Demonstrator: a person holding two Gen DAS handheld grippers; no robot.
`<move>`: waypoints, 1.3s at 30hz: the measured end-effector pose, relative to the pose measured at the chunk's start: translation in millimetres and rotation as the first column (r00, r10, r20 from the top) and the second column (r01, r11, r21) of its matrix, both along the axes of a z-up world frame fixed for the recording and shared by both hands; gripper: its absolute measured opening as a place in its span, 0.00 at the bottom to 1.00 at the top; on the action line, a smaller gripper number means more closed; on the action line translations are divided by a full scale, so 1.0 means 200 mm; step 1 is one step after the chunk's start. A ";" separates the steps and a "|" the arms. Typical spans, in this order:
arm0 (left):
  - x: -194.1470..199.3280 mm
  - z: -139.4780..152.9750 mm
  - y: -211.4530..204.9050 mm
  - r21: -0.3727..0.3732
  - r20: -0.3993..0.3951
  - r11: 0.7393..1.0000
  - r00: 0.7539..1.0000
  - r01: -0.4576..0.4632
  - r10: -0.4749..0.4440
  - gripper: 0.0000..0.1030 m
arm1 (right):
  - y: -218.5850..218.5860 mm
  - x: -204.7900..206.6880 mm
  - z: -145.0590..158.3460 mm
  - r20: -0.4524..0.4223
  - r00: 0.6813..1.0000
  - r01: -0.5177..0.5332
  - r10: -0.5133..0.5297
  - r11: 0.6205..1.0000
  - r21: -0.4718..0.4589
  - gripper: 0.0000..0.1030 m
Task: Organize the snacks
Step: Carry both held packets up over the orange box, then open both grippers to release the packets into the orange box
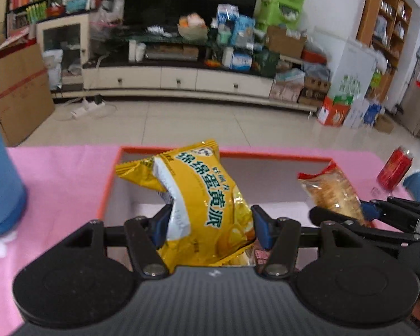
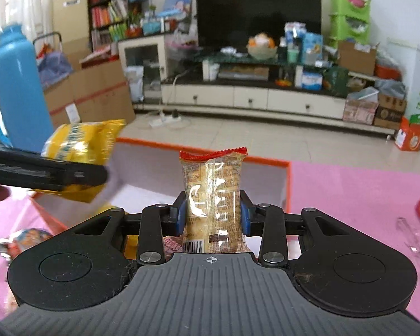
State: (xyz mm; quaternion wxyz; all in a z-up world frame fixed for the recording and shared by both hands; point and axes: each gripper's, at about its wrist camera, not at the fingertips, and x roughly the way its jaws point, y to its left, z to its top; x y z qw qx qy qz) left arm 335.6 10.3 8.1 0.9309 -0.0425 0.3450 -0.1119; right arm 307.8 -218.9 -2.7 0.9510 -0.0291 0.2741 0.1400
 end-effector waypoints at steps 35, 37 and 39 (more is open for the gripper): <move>-1.32 -0.16 0.07 0.142 0.013 0.983 0.993 -0.118 0.118 0.93 | -0.32 -1.09 -0.26 -0.021 0.990 0.137 -0.137 0.990 0.043 0.91; -1.32 -0.19 0.14 0.154 -0.008 0.978 0.990 -0.141 0.144 0.93 | -0.24 -1.05 -0.26 -0.047 0.993 0.109 -0.107 0.993 0.043 0.91; -1.29 -0.18 0.21 0.117 -0.031 0.980 0.986 -0.162 0.167 0.93 | -0.16 -1.04 -0.28 -0.072 0.995 0.064 -0.062 0.998 0.024 0.90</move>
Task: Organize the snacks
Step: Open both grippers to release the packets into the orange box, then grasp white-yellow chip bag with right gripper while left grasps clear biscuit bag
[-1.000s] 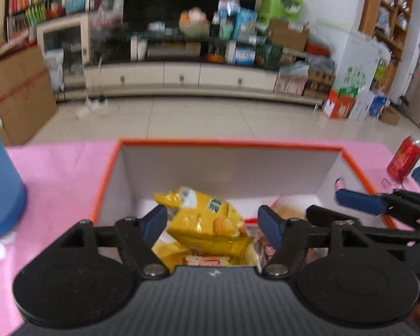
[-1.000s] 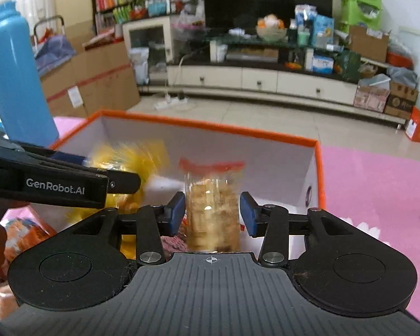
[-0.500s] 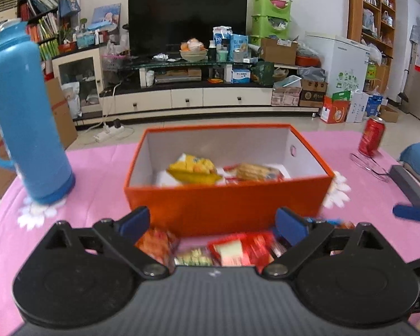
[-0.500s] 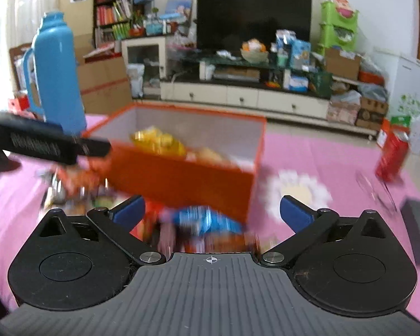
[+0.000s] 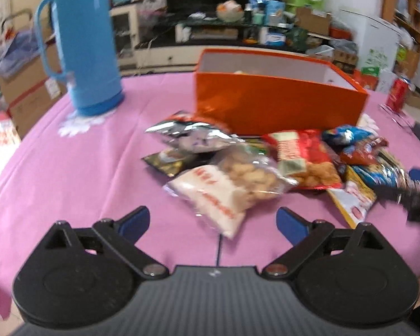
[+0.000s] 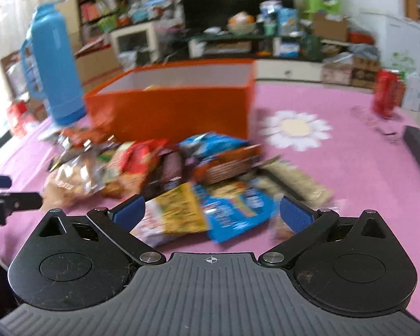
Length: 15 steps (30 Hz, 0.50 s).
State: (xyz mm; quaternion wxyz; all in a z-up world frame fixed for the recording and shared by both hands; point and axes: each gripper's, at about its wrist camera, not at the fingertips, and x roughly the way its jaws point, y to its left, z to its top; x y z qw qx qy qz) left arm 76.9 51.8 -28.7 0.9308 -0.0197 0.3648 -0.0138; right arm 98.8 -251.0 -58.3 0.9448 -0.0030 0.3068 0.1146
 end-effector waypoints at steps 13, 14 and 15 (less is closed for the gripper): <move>0.31 -0.09 0.04 -0.126 -0.078 0.991 0.996 -0.043 0.033 0.93 | 0.28 0.13 -0.13 -0.076 0.994 -0.088 0.083 0.995 -0.055 0.91; 0.30 -0.08 0.03 -0.133 -0.067 0.991 0.997 -0.035 0.026 0.93 | 0.28 0.13 -0.14 -0.073 0.994 -0.091 0.086 0.993 -0.068 0.91; 0.29 -0.08 0.01 -0.140 -0.054 0.990 0.999 -0.011 0.003 0.93 | 0.28 0.13 -0.15 -0.066 0.993 -0.099 0.093 0.991 -0.090 0.91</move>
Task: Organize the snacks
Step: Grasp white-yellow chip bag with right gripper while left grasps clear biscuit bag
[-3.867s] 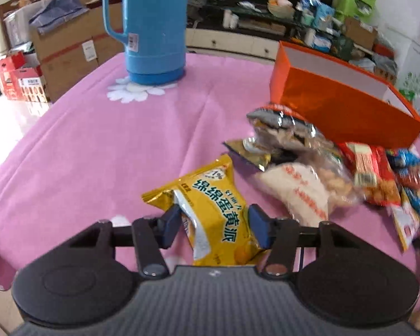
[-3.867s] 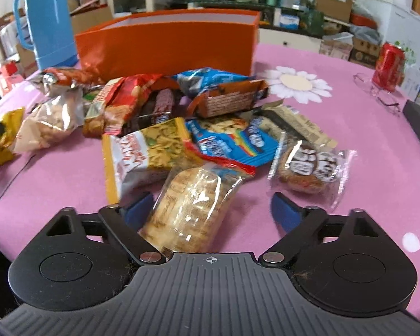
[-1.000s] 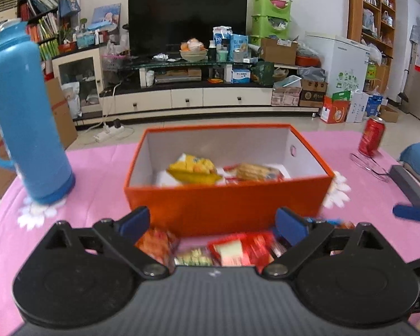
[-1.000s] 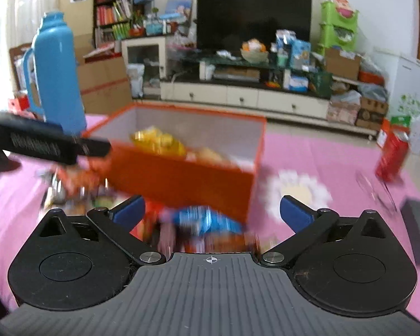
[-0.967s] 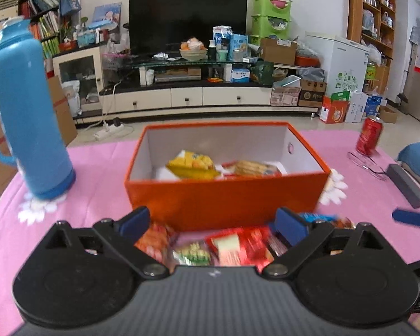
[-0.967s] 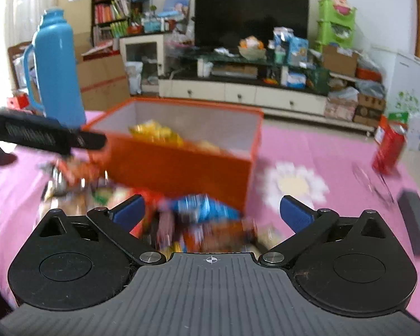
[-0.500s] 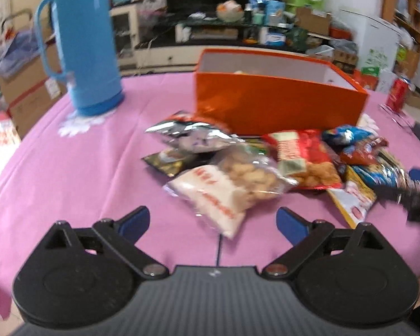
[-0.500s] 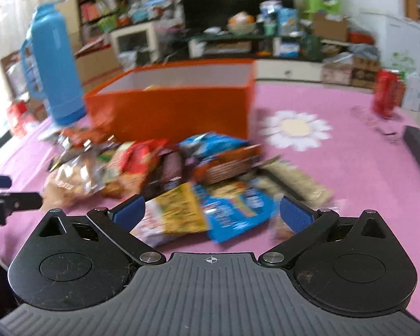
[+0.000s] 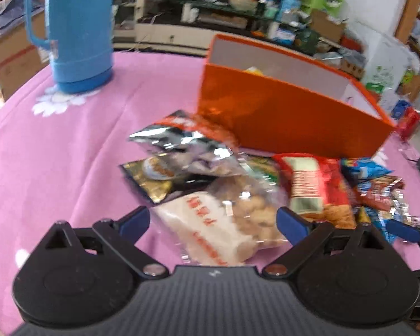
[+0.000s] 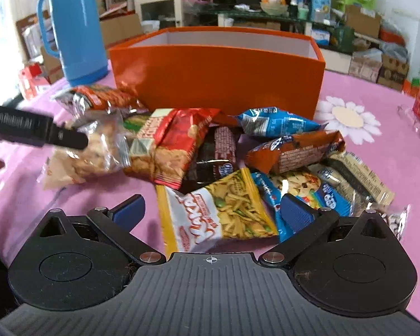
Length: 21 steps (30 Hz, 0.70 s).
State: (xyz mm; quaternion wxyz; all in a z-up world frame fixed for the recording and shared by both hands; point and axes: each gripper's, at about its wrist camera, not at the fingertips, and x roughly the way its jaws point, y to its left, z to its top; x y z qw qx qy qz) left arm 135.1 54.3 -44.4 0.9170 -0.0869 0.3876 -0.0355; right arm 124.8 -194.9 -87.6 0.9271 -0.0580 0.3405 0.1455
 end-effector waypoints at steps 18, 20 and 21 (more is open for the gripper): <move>-0.18 0.01 -0.15 0.053 -0.031 0.978 0.980 0.200 -0.198 0.93 | -0.24 -0.08 0.02 -0.033 0.999 0.041 -0.039 0.997 0.059 0.91; -0.21 0.05 -0.09 0.051 0.016 0.981 0.982 0.187 -0.188 0.93 | -0.33 -0.11 0.05 -0.017 0.998 0.068 -0.066 0.992 0.107 0.91; -0.22 0.06 -0.07 0.054 0.033 0.980 0.981 0.190 -0.192 0.94 | -0.38 -0.13 0.06 -0.004 0.996 0.085 -0.085 0.989 0.121 0.91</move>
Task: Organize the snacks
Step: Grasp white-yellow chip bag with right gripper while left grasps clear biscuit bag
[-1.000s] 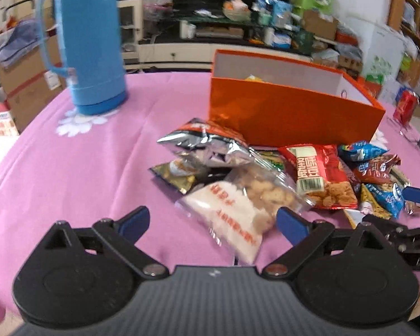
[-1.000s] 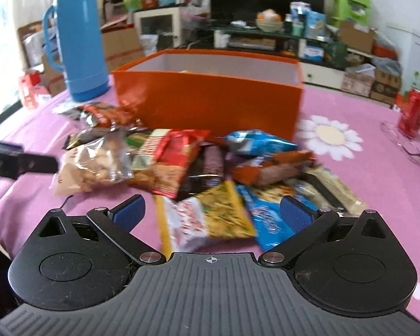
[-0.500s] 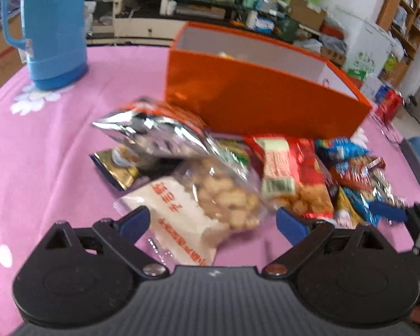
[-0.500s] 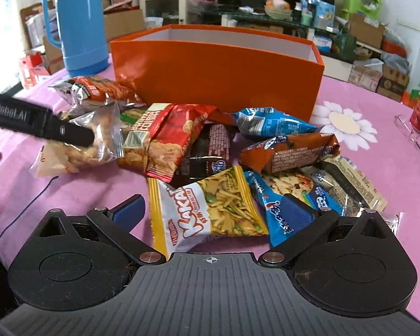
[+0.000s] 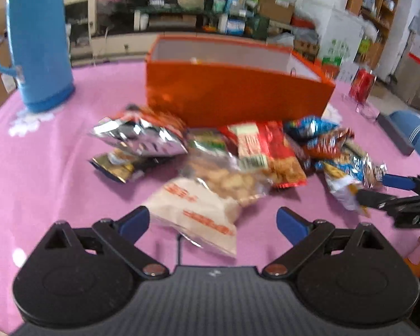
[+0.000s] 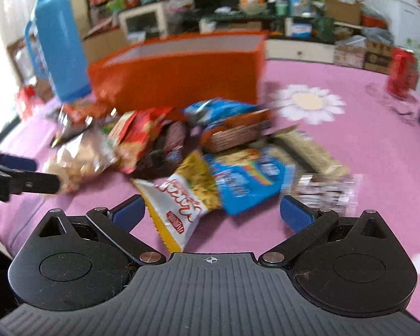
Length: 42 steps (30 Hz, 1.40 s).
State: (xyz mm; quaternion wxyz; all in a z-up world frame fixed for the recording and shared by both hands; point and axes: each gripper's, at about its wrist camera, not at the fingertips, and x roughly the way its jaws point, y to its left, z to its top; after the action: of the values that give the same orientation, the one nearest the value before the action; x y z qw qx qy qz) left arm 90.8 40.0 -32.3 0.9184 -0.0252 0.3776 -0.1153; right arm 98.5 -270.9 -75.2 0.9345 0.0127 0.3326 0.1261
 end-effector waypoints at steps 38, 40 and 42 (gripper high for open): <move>0.04 -0.12 -0.08 0.120 -0.021 0.980 0.988 0.157 -0.155 0.90 | -0.01 0.00 0.01 0.006 0.994 -0.108 0.108 0.989 0.103 0.91; 0.05 -0.13 -0.08 0.123 -0.024 0.981 0.988 0.152 -0.150 0.90 | -0.01 0.03 0.00 -0.019 0.998 -0.061 0.064 0.992 0.111 0.90; 0.06 -0.13 -0.09 0.123 -0.022 0.980 0.987 0.158 -0.156 0.90 | 0.00 0.06 -0.02 -0.058 0.998 -0.021 0.029 0.990 0.140 0.83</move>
State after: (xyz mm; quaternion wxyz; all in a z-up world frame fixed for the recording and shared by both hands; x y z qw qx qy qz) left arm 102.0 21.4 -58.3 0.9039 0.0612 0.3903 -0.1637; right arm 111.4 -270.1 -79.0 0.9193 0.0774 0.3510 0.1602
